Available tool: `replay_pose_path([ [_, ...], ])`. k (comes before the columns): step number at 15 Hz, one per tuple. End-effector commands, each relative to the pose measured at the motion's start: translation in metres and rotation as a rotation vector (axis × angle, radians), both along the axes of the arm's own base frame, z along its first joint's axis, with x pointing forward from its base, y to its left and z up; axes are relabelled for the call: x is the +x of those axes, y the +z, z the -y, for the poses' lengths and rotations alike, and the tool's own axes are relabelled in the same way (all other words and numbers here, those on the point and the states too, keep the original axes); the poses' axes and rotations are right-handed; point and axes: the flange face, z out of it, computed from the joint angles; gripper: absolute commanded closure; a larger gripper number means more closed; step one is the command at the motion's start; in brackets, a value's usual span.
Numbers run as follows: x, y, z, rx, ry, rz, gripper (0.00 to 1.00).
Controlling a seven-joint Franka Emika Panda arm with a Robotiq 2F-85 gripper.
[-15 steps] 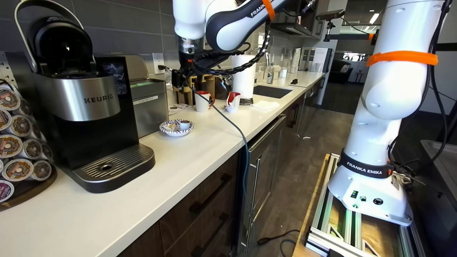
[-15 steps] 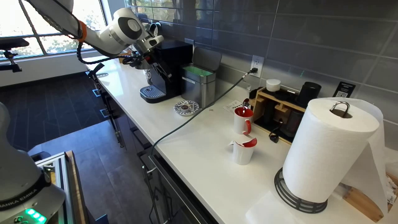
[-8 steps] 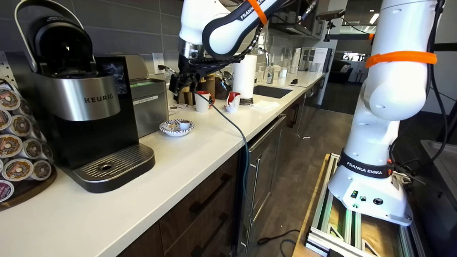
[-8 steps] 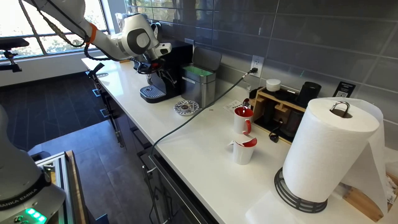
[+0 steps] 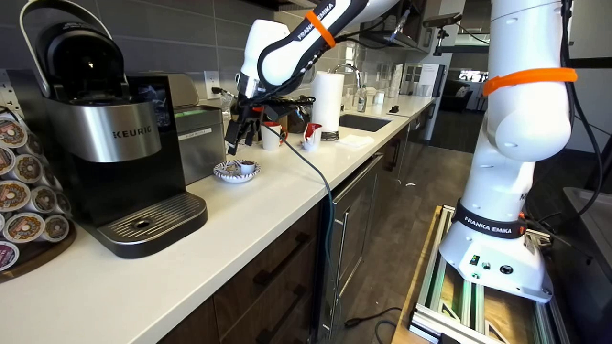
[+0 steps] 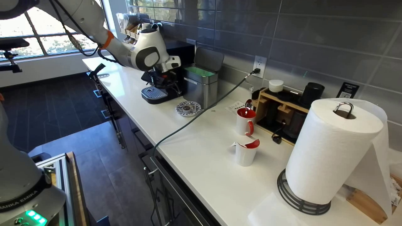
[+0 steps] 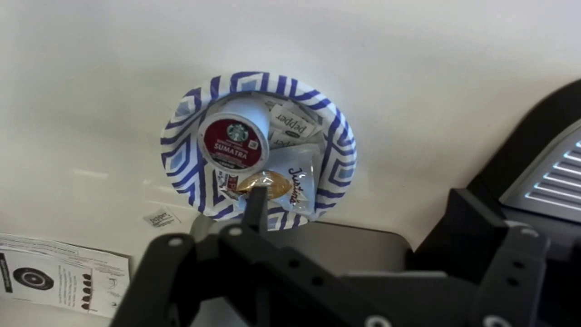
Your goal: Put the item in the plate into the cabinet
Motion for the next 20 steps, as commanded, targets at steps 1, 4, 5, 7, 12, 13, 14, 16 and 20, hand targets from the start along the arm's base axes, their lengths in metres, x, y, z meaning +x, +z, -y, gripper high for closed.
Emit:
replay_pose_path([
  [1,0.017,-0.014,0.01,-0.044,-0.06,0.017,0.0],
  [4,0.014,-0.009,0.017,-0.05,-0.059,0.009,0.0],
  [5,0.016,-0.009,0.019,-0.055,-0.066,0.012,0.0],
  [7,0.02,-0.012,0.017,-0.043,-0.071,0.04,0.0],
  [12,0.04,-0.02,0.016,0.009,-0.085,0.127,0.0],
  [13,0.043,-0.023,0.015,0.007,-0.082,0.134,0.0],
  [14,0.046,-0.027,0.016,-0.003,-0.08,0.14,0.0],
  [16,0.052,-0.037,0.018,-0.01,-0.084,0.135,0.0],
  [20,0.061,-0.058,0.018,-0.012,-0.105,0.107,0.0],
])
